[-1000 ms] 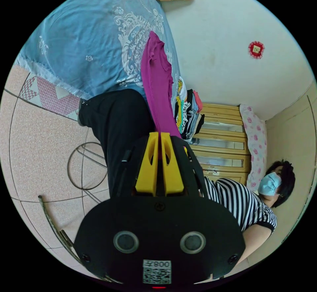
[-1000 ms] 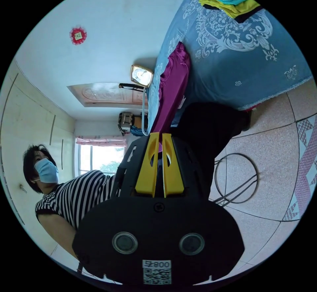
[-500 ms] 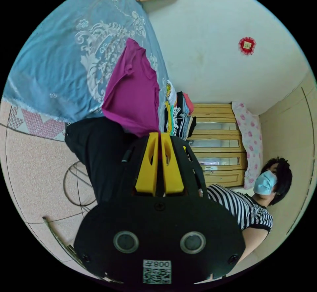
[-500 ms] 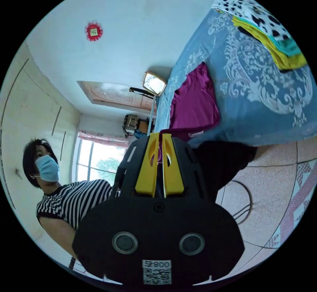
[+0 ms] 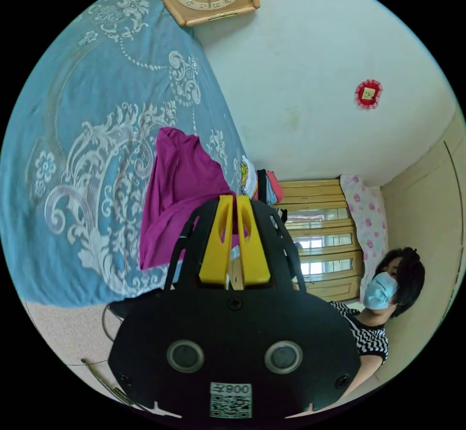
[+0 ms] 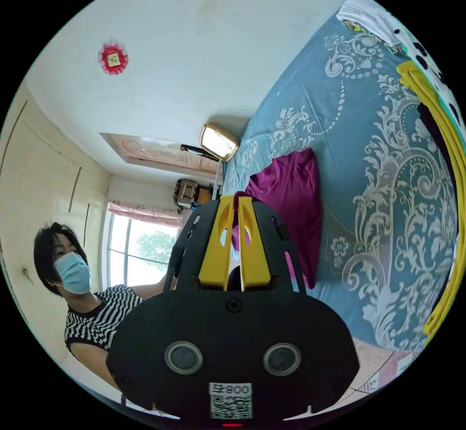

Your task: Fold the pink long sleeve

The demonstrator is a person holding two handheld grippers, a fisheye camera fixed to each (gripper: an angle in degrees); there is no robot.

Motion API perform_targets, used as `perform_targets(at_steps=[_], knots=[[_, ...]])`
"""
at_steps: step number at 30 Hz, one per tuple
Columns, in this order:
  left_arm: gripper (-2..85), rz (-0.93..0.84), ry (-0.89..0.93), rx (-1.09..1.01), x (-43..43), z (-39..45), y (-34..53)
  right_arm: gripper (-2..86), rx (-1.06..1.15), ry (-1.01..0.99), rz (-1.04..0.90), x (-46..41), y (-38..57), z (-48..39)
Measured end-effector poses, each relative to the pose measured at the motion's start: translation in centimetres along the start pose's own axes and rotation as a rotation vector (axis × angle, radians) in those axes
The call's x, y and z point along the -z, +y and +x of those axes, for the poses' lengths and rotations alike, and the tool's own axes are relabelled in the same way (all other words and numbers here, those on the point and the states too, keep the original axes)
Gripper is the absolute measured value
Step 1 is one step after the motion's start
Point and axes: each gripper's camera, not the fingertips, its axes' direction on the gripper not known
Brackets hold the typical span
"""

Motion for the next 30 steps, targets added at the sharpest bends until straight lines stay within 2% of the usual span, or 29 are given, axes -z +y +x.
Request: perform_targets(at_steps=[12, 30], knots=[[1.1, 0.020, -0.048, 0.105, -7.0, -7.3, -18.0, 1.4, -0.118, 0.056, -0.088, -7.4, -15.9, 2.0], [4.9, 0.090, -0.034, 0.160, -15.4, -15.0, -32.2, 1.7, -0.221, 0.049, -0.056, -13.7, -27.1, -1.5]])
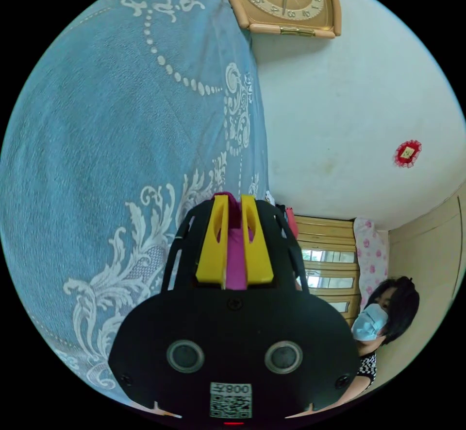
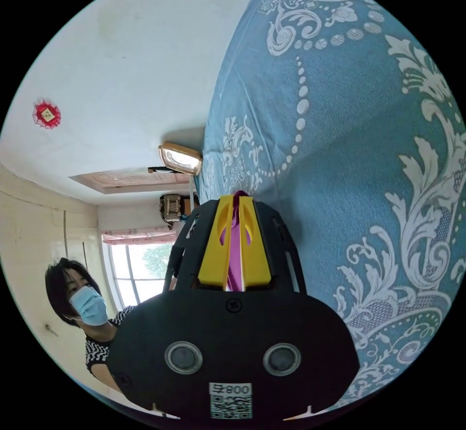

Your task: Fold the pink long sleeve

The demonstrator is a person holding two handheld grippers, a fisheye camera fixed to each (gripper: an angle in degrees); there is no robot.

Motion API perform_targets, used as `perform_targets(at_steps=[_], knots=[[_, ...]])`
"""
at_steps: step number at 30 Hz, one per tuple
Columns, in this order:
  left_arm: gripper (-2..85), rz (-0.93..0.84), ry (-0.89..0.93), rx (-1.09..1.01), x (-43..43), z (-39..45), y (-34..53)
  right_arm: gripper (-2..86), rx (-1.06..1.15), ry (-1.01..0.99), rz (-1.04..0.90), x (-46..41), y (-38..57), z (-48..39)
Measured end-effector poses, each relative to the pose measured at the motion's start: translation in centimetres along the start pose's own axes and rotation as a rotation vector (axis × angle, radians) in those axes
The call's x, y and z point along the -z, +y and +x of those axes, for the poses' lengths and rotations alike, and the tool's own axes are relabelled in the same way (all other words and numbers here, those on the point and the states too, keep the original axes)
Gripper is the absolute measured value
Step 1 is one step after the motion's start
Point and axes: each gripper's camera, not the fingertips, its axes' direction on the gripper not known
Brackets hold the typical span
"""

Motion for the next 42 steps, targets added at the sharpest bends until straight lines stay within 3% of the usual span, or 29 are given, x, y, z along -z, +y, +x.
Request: perform_targets(at_steps=[8, 15, 22, 31, 37, 42], knots=[[3.3, 0.109, 0.026, -0.106, -2.8, -0.6, 0.4, 1.0, 0.145, 0.107, 0.079, -2.0, 0.1, -7.3], [0.5, -0.357, -0.270, -0.411, -17.4, 3.1, 1.9, 0.2, 0.420, 0.418, -0.322, -14.1, 0.3, -15.9], [0.2, -0.489, -0.539, -0.557, -27.0, 3.7, 0.8, 0.1, 0.534, 0.642, -0.555, -24.5, -0.3, -20.6], [0.2, -0.429, -0.587, -0.584, -31.4, 3.4, -2.2, 0.1, 0.597, 0.743, -0.495, -27.9, -1.4, -26.2], [0.1, -0.278, -0.657, -0.627, -32.6, 4.4, -3.7, 0.1, 0.652, 0.873, -0.399, -29.7, -2.4, -30.4], [0.2, -0.314, -0.549, -0.742, -34.7, 4.5, -0.7, 0.1, 0.794, 0.812, -0.463, -31.8, 1.1, -32.9]])
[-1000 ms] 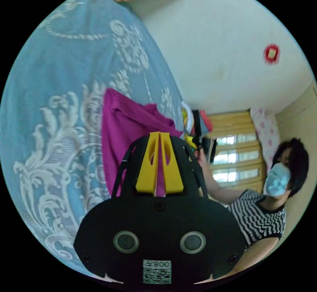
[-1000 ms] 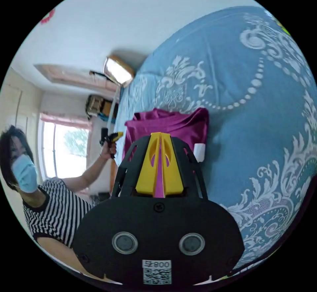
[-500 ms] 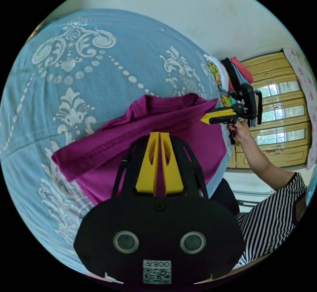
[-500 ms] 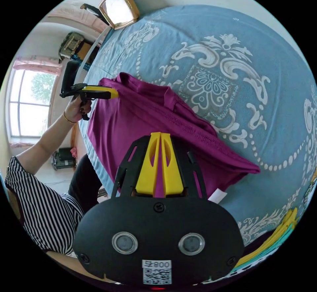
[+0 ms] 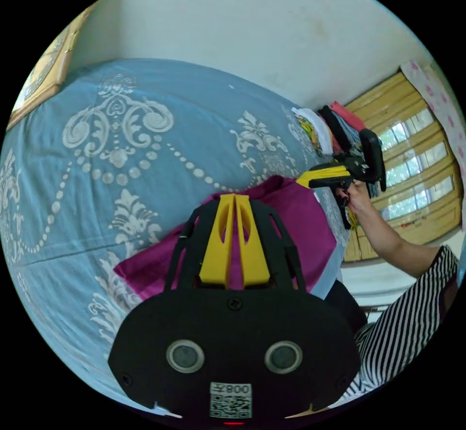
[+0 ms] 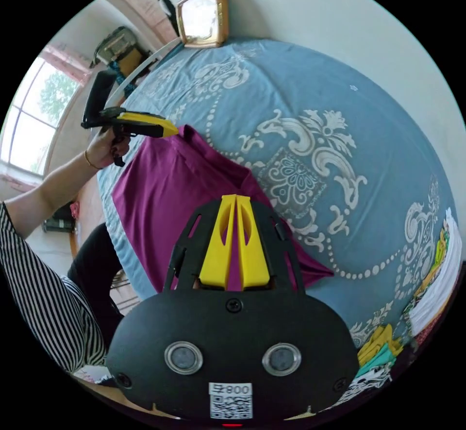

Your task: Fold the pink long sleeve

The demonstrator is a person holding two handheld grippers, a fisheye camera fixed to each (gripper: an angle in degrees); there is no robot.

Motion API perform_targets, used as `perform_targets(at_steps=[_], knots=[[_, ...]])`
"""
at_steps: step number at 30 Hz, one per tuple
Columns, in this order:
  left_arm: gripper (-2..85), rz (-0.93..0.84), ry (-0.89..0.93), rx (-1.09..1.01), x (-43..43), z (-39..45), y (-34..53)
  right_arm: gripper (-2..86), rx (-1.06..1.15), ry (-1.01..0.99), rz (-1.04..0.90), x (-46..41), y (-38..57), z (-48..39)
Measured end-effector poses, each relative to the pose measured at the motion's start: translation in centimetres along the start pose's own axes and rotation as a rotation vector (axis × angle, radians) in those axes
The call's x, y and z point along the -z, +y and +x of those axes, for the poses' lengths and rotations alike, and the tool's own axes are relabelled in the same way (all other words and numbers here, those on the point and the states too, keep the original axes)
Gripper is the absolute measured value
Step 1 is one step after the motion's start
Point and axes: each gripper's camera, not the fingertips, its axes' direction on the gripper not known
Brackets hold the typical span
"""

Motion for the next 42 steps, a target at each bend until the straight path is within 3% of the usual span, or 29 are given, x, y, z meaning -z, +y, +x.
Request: perform_targets(at_steps=[4, 7, 15, 18, 23, 29, 34, 38, 42], knots=[[0.2, -0.120, -0.007, -0.152, -3.7, 3.2, 0.7, 0.1, 0.089, 0.055, -0.121, -2.5, -0.3, -3.1], [0.2, -0.234, -0.109, -0.170, -6.5, 3.9, 0.1, 0.1, 0.079, 0.084, -0.122, -2.5, -1.2, -3.6], [0.2, -0.105, -0.210, -0.073, -5.8, 2.3, -1.6, 0.1, -0.005, 0.193, -0.035, -0.5, -2.7, -3.3], [0.2, -0.052, -0.150, -0.078, -4.7, 2.7, 0.2, 0.1, 0.004, 0.111, 0.031, 0.7, -1.0, -4.0], [0.2, -0.108, -0.086, -0.140, -4.9, 3.7, 4.1, 0.1, 0.108, 0.068, -0.089, -1.0, 2.0, -5.9], [0.2, -0.146, -0.187, -0.141, -4.8, 3.1, 4.1, 0.1, 0.134, 0.126, -0.134, -1.5, 0.9, -5.9], [0.1, -0.038, -0.271, -0.102, -2.2, 2.7, 3.5, 0.1, 0.089, 0.177, -0.104, -1.0, 0.3, -4.8], [0.2, 0.063, -0.214, -0.101, 0.1, 3.2, 5.2, 0.1, 0.035, 0.140, -0.047, -0.2, 1.1, -3.7], [0.2, -0.097, -0.145, -0.181, -1.8, 3.9, 7.5, 0.1, 0.033, 0.101, -0.025, 0.2, 2.8, -3.6]])
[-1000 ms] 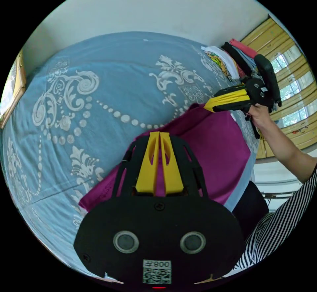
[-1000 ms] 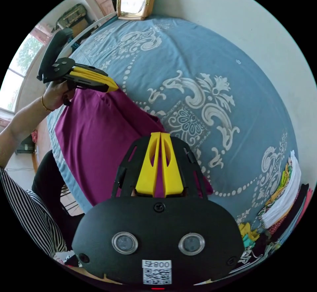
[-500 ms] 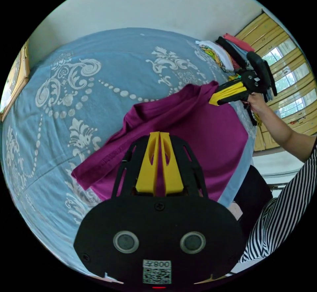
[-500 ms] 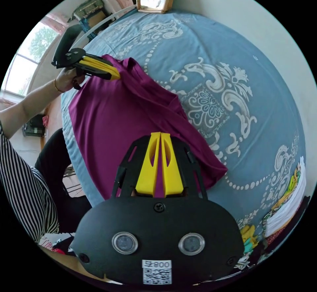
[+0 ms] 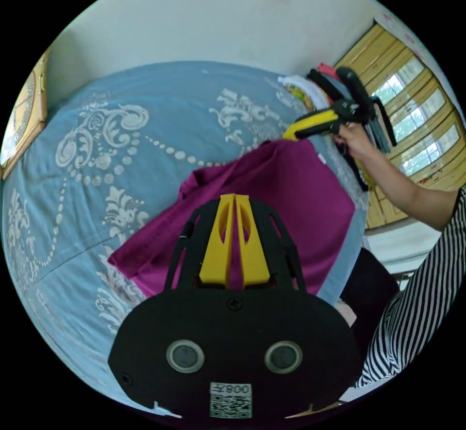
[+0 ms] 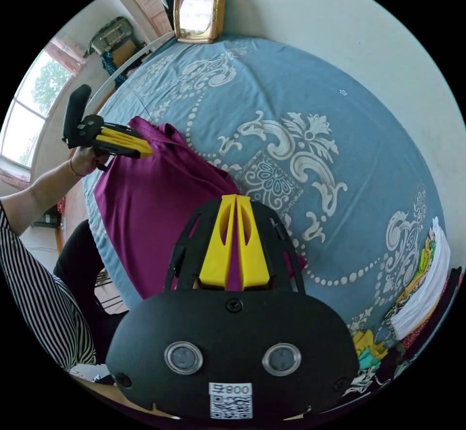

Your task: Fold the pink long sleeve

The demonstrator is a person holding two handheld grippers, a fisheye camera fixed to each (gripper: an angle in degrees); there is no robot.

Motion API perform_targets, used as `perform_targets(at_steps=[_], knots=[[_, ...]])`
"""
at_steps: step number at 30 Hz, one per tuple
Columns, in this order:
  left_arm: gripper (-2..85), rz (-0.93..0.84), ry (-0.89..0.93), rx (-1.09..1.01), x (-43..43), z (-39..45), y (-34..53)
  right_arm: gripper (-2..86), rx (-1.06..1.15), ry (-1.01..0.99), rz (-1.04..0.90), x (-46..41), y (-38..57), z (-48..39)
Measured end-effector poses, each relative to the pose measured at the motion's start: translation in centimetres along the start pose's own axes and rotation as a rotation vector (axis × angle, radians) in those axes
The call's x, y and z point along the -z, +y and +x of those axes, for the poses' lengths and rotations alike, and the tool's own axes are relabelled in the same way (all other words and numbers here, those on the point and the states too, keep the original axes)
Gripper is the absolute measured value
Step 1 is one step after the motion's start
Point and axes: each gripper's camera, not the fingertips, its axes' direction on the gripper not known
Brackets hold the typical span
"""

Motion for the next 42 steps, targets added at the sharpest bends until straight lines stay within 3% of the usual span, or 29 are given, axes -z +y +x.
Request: perform_targets(at_steps=[3, 9, 14, 21, 29, 32, 38, 42], knots=[[0.2, -0.060, -0.077, -0.004, -0.6, -0.4, 0.7, 0.2, 0.028, 0.008, 0.011, 0.3, 1.8, -0.6], [0.2, 0.072, -0.151, 0.134, 3.4, -4.0, 0.4, 0.2, 0.052, -0.015, -0.018, 0.0, 5.1, 0.2], [0.2, 0.125, -0.127, 0.103, 6.1, -3.7, 2.9, 0.2, 0.017, -0.017, -0.065, -1.3, 8.1, 2.4], [0.1, -0.038, -0.219, 0.096, 5.5, -4.9, 7.0, 0.2, -0.073, -0.019, -0.095, -3.1, 10.7, 6.9], [0.1, 0.113, -0.148, 0.229, 9.6, -8.7, 10.1, 0.3, -0.182, -0.121, 0.035, -3.0, 16.3, 11.3], [0.3, -0.020, -0.201, 0.258, 8.2, -9.2, 11.8, 0.4, -0.248, -0.141, 0.033, -4.0, 19.4, 12.8], [1.7, 0.137, -0.042, 0.321, 12.1, -8.6, 19.3, 2.4, -0.340, -0.329, 0.162, -3.3, 29.8, 14.2], [5.8, 0.133, 0.115, 0.463, 13.0, -8.2, 27.7, 5.3, -0.457, -0.419, 0.163, -4.3, 37.5, 14.1]])
